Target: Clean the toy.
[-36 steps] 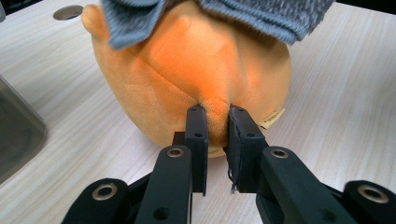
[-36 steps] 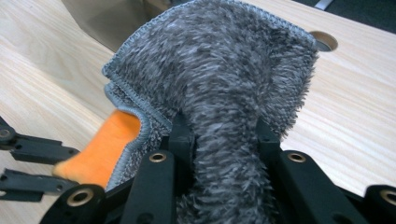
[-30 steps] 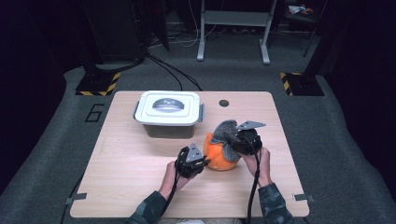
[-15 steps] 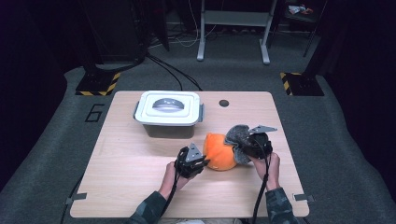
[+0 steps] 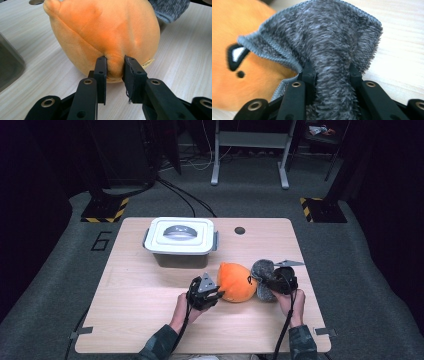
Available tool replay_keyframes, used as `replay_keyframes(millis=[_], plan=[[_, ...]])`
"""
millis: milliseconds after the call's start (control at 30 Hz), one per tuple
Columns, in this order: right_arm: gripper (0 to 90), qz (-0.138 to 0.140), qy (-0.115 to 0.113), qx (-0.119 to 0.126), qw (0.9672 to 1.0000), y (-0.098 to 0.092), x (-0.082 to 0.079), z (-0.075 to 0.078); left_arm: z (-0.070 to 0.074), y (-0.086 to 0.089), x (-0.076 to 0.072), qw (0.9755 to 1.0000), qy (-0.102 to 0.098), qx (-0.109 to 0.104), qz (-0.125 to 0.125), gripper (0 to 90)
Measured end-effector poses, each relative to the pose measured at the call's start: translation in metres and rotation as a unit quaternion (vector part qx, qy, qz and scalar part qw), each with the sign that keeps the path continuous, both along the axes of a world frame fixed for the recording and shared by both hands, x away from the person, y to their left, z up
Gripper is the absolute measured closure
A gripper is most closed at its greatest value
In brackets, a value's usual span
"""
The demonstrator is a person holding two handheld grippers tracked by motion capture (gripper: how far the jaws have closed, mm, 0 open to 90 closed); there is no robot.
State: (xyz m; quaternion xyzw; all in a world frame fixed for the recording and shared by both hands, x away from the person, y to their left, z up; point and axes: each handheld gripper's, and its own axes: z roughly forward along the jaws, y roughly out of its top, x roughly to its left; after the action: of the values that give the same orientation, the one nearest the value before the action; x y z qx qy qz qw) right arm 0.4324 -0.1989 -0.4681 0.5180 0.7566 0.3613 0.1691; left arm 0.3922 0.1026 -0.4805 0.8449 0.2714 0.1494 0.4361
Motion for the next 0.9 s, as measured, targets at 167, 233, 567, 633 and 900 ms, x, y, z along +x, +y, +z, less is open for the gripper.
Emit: replay_keyframes(millis=[167,233,567,633,900], plan=[[68.1,0.018,-0.037,0.035,0.9985,0.0,-0.01,0.022,0.0,-0.001,0.0,1.0,-0.002,0.0,0.001,73.0],[68.0,0.036,-0.05,0.039,0.9973,0.007,-0.012,0.033,0.0,-0.002,-0.001,1.0,-0.003,-0.003,0.002,73.4],[67.6,0.115,-0.066,0.019,0.9909,0.068,-0.006,0.057,0.002,-0.003,-0.002,0.9999,-0.011,0.003,0.0,76.4],[67.5,0.126,-0.064,0.017,0.9898,0.078,-0.004,0.057,0.002,-0.003,-0.002,0.9999,-0.014,0.004,-0.001,76.6],[66.0,0.137,-0.059,-0.019,0.9886,0.097,0.003,0.048,0.002,-0.004,-0.002,0.9999,-0.014,0.002,-0.001,77.2]])
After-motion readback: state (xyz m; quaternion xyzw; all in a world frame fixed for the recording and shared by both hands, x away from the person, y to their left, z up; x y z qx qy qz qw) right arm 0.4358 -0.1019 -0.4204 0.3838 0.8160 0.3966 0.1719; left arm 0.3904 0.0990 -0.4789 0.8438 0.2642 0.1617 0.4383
